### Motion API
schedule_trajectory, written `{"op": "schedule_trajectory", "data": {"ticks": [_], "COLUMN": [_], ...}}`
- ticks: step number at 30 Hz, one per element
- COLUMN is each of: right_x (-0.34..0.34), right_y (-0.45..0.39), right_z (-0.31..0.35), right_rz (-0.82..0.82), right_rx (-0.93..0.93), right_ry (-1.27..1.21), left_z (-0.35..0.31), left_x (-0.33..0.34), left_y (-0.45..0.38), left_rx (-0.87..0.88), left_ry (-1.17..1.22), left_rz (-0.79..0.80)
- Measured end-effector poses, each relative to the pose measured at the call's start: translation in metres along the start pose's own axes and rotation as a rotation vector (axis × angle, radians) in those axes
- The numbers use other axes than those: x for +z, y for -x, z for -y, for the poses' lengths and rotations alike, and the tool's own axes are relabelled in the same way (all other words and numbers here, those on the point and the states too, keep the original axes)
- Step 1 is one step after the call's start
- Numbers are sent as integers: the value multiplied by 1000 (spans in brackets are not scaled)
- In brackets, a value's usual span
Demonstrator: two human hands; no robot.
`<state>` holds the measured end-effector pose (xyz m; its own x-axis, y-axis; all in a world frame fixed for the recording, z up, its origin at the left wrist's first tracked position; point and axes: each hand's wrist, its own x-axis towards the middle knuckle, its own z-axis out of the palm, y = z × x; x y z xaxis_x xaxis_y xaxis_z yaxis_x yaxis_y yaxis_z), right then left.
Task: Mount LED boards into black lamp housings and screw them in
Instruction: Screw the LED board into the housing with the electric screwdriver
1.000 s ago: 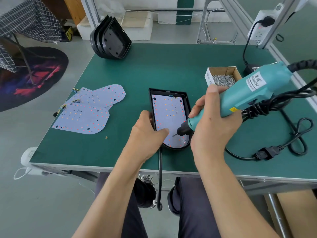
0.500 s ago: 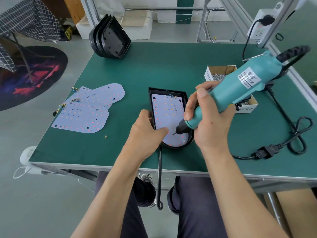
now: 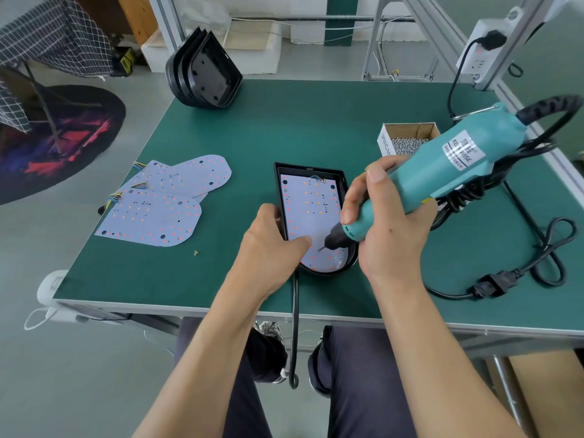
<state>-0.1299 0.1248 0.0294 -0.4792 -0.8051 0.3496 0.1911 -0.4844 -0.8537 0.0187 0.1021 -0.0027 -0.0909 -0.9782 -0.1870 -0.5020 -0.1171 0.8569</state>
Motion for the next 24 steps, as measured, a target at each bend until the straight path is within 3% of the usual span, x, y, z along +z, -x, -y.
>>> {"op": "schedule_trajectory", "data": {"ticks": [14,24], "right_x": [-2,5], "right_y": [2,4], "right_z": [4,6], "right_rz": [-9,44], "right_rx": [22,94], "right_ry": [-26,-297], "left_z": [1,1], "left_x": [0,-1], "left_y": [-1,-1], "left_rx": [-4,-1], "left_ry": [11,9], "left_rz": [1,11]}}
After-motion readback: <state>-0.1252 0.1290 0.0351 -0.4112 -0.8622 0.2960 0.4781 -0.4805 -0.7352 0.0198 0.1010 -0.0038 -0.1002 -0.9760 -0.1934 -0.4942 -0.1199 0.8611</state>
